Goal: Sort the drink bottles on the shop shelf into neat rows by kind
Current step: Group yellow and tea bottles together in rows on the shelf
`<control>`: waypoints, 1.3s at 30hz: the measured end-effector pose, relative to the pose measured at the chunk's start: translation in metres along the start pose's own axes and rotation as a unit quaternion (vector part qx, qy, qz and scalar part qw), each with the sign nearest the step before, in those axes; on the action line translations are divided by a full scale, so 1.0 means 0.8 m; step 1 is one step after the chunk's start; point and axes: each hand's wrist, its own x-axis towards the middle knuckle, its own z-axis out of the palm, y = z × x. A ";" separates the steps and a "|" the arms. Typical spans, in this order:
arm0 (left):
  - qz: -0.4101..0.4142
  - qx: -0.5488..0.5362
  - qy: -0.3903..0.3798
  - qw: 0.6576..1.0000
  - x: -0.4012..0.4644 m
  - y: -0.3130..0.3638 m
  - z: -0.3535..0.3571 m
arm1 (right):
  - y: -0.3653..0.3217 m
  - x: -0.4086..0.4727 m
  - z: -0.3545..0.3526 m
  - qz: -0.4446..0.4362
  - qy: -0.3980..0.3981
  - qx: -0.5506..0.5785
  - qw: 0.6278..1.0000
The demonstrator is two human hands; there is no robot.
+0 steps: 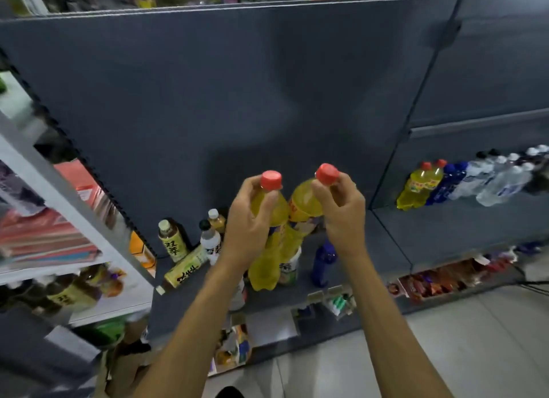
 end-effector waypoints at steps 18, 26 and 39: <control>-0.240 -0.239 -0.218 0.915 -0.208 -0.044 0.079 | 0.017 -0.275 -0.085 0.259 0.136 -0.183 0.939; -0.231 -0.219 -0.380 0.869 -0.236 -0.015 0.171 | 0.008 -0.314 -0.177 0.313 0.282 -0.148 0.895; -0.282 -0.168 -0.348 0.878 -0.206 -0.002 0.400 | 0.081 -0.251 -0.404 0.342 0.327 0.026 0.881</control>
